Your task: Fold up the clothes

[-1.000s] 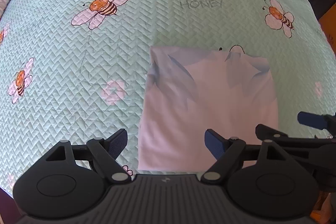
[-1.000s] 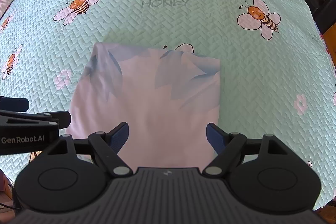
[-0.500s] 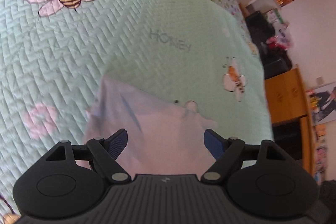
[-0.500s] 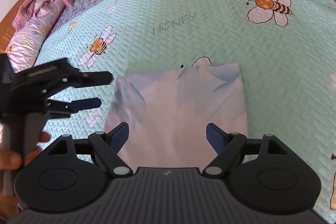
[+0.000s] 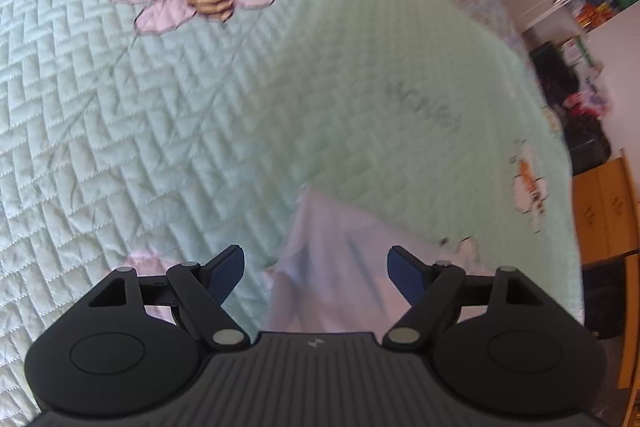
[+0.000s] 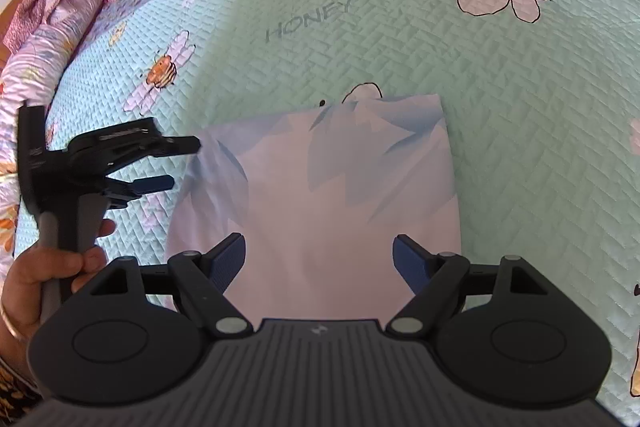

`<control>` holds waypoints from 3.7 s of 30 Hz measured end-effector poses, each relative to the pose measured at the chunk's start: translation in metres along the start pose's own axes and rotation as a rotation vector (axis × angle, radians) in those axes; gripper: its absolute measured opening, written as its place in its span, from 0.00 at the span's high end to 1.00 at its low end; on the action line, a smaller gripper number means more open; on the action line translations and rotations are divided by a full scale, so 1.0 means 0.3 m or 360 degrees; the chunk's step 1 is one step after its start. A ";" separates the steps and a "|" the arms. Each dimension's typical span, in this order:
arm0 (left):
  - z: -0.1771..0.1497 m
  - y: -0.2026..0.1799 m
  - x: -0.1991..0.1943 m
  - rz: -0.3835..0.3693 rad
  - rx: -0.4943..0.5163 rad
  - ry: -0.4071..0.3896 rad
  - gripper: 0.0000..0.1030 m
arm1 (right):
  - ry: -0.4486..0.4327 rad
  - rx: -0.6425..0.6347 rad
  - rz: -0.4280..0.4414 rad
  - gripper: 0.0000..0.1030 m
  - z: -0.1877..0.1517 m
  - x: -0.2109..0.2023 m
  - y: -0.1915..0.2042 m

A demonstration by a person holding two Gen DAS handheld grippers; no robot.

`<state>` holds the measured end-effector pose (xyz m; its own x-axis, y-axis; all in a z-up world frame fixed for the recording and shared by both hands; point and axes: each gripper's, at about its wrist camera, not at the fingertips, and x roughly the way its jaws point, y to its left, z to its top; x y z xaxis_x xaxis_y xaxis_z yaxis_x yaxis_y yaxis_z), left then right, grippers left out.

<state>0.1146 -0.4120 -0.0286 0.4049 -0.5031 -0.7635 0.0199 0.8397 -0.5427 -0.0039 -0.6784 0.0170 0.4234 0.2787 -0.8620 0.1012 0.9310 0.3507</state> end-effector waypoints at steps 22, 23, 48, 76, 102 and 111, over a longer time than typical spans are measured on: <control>-0.147 -0.101 -0.116 0.0460 0.0162 0.0015 0.19 | 0.0155 -0.0115 -0.0196 0.21 -0.077 0.028 0.011; -0.168 -0.125 -0.129 0.0502 0.0191 0.0026 0.19 | 0.0168 -0.0145 -0.0223 0.21 -0.084 0.027 0.023; -0.373 -0.275 -0.244 0.0820 0.0321 0.0168 0.19 | 0.0003 -0.0364 -0.0371 0.21 -0.117 -0.125 0.180; -0.348 -0.294 -0.280 0.0792 0.0382 0.0027 0.19 | -0.0114 -0.0293 -0.0308 0.21 -0.105 -0.124 0.166; -0.506 -0.262 -0.272 0.0814 0.0608 -0.0176 0.19 | -0.0424 -0.0323 -0.0333 0.21 -0.275 -0.126 0.124; -0.531 -0.233 -0.260 0.0819 0.0541 -0.0024 0.19 | -0.0172 -0.0262 -0.0347 0.21 -0.323 -0.088 0.120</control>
<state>-0.0641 -0.4640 0.0132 0.4529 -0.0150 -0.8914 0.1080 0.9934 0.0381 -0.0987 -0.6295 0.0167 0.5019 0.0491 -0.8635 0.0565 0.9944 0.0894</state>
